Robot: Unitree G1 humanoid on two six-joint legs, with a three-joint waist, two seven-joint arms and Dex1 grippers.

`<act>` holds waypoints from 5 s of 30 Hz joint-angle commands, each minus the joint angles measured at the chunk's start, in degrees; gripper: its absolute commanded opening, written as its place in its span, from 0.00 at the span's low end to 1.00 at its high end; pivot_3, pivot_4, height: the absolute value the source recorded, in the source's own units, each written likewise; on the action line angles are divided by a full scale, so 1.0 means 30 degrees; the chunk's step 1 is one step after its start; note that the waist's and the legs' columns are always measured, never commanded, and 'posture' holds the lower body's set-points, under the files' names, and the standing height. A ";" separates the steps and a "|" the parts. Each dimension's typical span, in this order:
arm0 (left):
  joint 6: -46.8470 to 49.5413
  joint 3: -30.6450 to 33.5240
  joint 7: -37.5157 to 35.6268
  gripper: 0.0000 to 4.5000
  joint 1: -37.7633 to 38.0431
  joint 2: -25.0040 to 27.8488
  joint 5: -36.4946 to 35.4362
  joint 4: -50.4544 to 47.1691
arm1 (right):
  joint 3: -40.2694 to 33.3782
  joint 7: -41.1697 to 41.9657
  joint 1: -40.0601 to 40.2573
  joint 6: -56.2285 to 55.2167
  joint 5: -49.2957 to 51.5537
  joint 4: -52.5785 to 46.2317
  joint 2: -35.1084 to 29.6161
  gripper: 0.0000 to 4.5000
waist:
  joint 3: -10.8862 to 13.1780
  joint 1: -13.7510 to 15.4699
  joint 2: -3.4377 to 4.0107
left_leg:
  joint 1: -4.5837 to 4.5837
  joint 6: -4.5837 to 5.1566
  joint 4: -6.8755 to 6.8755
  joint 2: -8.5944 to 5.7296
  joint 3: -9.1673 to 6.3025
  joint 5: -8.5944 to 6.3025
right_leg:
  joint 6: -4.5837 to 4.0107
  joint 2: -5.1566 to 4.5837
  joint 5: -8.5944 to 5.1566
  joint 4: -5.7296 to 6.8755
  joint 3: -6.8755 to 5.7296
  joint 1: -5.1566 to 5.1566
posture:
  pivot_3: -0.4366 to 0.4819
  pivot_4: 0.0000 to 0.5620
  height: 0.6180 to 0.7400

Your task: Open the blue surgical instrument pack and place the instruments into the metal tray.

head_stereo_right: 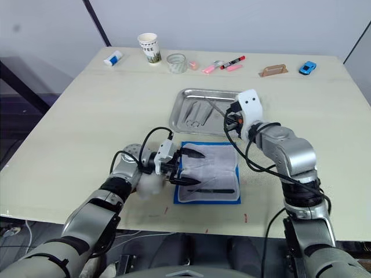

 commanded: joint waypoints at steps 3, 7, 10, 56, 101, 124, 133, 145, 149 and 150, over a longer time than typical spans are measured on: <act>-0.0043 -0.0255 -0.0647 1.00 0.0632 -0.0302 0.0909 0.1061 | -0.0355 -0.2077 -0.1644 -0.2173 -0.1331 0.3150 0.1922 0.05 | 0.0001 0.0028 0.0012 | 0.0000 0.0000 0.0001 -0.0003 -0.0002 0.0000 | 0.0001 -0.0003 0.0000 0.0004 -0.0001 0.0001 | 0.48 0.27 0.82; -0.0095 -0.0230 -0.0647 1.00 0.0727 -0.0319 0.1028 0.1015 | -0.1060 -0.3294 -0.2159 -0.3465 -0.1557 0.5563 0.3559 0.05 | -0.0003 -0.0024 0.0025 | 0.0004 0.0000 0.0001 -0.0002 -0.0004 0.0001 | 0.0001 -0.0002 0.0001 0.0017 -0.0001 0.0001 | 0.48 0.27 0.82; -0.0110 -0.0206 -0.0647 1.00 0.0732 -0.0322 0.1116 0.1051 | -0.1964 -0.4275 -0.2492 -0.4738 -0.1607 0.7488 0.4543 0.05 | -0.0008 -0.0038 0.0033 | 0.0007 0.0000 0.0001 -0.0002 -0.0006 0.0001 | 0.0001 -0.0003 0.0001 0.0019 -0.0003 0.0004 | 0.48 0.27 0.82; -0.0209 0.0083 -0.0647 1.00 0.0606 -0.0277 0.1669 0.1376 | -0.2148 -0.1319 -0.1868 -0.7804 -0.1171 0.6071 0.3651 0.99 | 0.0003 -0.0309 0.0095 | 0.0017 0.0008 0.0002 -0.0021 -0.0033 0.0007 | 0.0007 -0.0016 0.0004 0.0040 0.0005 0.0022 | 0.48 0.27 0.82; -0.0390 -0.0257 -0.0647 1.00 0.0395 0.0372 0.1936 0.1660 | 0.5975 1.8156 0.4203 -1.4177 -0.2057 0.2235 -0.7050 0.99 | 0.0016 -0.0394 0.0102 | 0.0062 0.0034 0.0004 -0.0058 -0.0068 0.0022 | 0.0010 0.0022 -0.0001 0.0010 0.0056 0.0061 | 0.48 0.27 0.82; -0.0320 -0.0307 -0.0647 1.00 0.0292 0.0425 0.1966 0.1615 | 0.6493 1.8525 0.4732 -1.4488 -0.2947 0.1853 -0.6775 0.48 | 0.0015 -0.0394 0.0102 | 0.0062 0.0033 0.0003 -0.0057 -0.0069 0.0022 | 0.0008 0.0026 -0.0001 0.0010 0.0057 0.0061 | 0.48 0.27 0.82; -0.0302 -0.0305 -0.0647 1.00 0.0345 0.0431 0.1990 0.1587 | 0.6761 1.8631 0.4941 -1.4601 -0.3161 0.1952 -0.6698 0.48 | 0.0014 -0.0395 0.0104 | 0.0064 0.0033 0.0003 -0.0057 -0.0070 0.0022 | 0.0008 0.0027 -0.0001 0.0011 0.0057 0.0062 | 0.48 0.27 0.82; -0.0364 -0.0260 -0.0647 1.00 0.0330 0.0399 0.2020 0.1647 | 0.6751 1.8846 0.4941 -1.4738 -0.3458 0.2204 -0.6981 0.01 | 0.0013 -0.0394 0.0104 | 0.0069 0.0034 0.0003 -0.0056 -0.0069 0.0022 | 0.0008 0.0028 -0.0001 0.0015 0.0057 0.0064 | 0.48 0.27 0.82; -0.0412 -0.0295 -0.0647 1.00 0.0378 0.0424 0.2020 0.1642 | 0.6543 1.8927 0.4983 -1.4674 -0.3387 0.2033 -0.7245 0.01 | 0.0013 -0.0393 0.0105 | 0.0069 0.0034 0.0004 -0.0057 -0.0068 0.0022 | 0.0008 0.0026 -0.0001 0.0014 0.0058 0.0063 | 0.48 0.27 0.82; -0.0414 -0.0299 -0.0647 1.00 0.0371 0.0420 0.2028 0.1653 | 0.6445 1.8941 0.4982 -1.4641 -0.3348 0.1977 -0.7335 0.01 | 0.0013 -0.0393 0.0105 | 0.0069 0.0033 0.0004 -0.0056 -0.0068 0.0022 | 0.0008 0.0026 -0.0001 0.0014 0.0058 0.0064 | 0.48 0.27 0.82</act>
